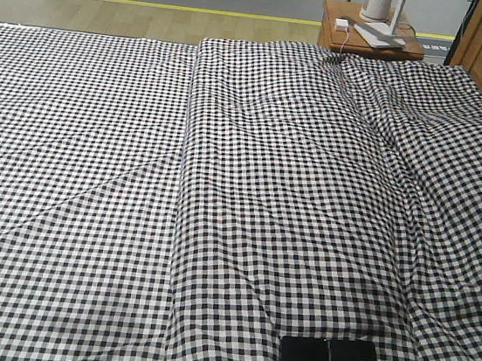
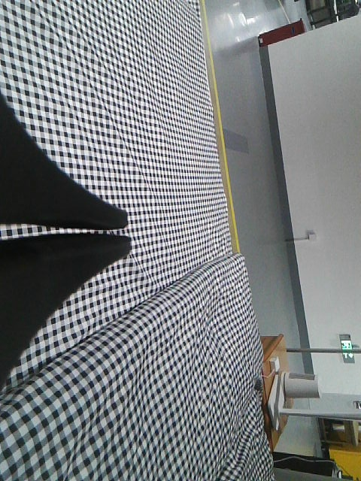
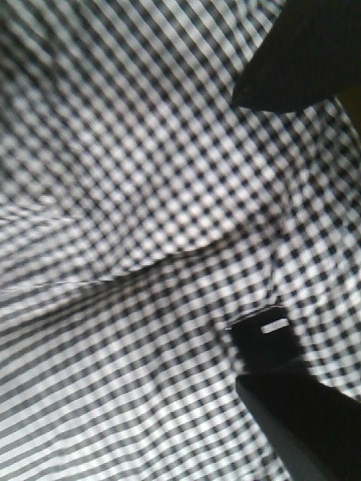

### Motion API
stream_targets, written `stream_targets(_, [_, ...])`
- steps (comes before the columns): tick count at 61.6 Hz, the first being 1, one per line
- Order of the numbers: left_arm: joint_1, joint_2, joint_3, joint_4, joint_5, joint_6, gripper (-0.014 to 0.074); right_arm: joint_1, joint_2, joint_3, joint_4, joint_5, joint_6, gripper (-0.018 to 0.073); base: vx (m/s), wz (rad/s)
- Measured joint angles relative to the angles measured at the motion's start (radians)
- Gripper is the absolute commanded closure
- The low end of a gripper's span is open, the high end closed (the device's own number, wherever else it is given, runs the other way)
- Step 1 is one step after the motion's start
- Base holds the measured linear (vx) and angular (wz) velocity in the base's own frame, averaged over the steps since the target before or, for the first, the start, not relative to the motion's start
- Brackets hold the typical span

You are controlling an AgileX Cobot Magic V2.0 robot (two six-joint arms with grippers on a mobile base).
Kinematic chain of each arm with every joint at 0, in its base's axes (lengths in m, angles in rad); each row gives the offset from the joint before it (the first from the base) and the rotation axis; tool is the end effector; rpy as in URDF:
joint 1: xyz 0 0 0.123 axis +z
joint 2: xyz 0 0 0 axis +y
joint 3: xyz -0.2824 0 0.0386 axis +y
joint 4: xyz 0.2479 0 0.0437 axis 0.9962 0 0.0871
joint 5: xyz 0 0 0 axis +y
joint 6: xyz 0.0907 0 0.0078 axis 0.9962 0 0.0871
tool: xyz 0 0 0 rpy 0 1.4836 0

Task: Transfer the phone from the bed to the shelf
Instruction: 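Lower the right gripper toward the black phone on the bed, then close the right gripper on the black phone's edge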

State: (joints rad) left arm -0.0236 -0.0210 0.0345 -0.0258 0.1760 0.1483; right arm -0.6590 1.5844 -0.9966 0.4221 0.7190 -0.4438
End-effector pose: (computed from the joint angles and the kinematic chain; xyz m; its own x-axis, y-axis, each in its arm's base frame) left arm 0.0558 -0.0017 0.1866 -0.0978 0.1249 -0.9873 0.0404 0.9918 0.1215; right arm 0.2575 -0.1683 0.2228 -0.7839 0.4639 -0.4127 0.4179 0.8858 0.2018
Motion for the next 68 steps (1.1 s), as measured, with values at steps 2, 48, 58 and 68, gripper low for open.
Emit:
stream_targets(2, [0.000,0.000,0.000,0.000,0.000,0.000,0.0595,-0.012,0.044,0.000,0.026,0.000,-0.032,-0.0088,0.00,0.00])
stream_targets(48, [0.000,0.000,0.000,0.000,0.000,0.000,0.0595,-0.038,0.802,-0.099,0.574,0.198,-0.780,-0.0070,0.00,0.00])
stream_targets(58, [0.000,0.000,0.000,0.000,0.000,0.000,0.0595,-0.038,0.927,-0.204,0.606,0.330,-0.796,-0.0063,0.00,0.00])
stream_targets(68, [0.000,0.000,0.000,0.000,0.000,0.000,0.0595,-0.032,1.022,-0.294,0.615,0.418,-0.798,-0.0056,0.00,0.00])
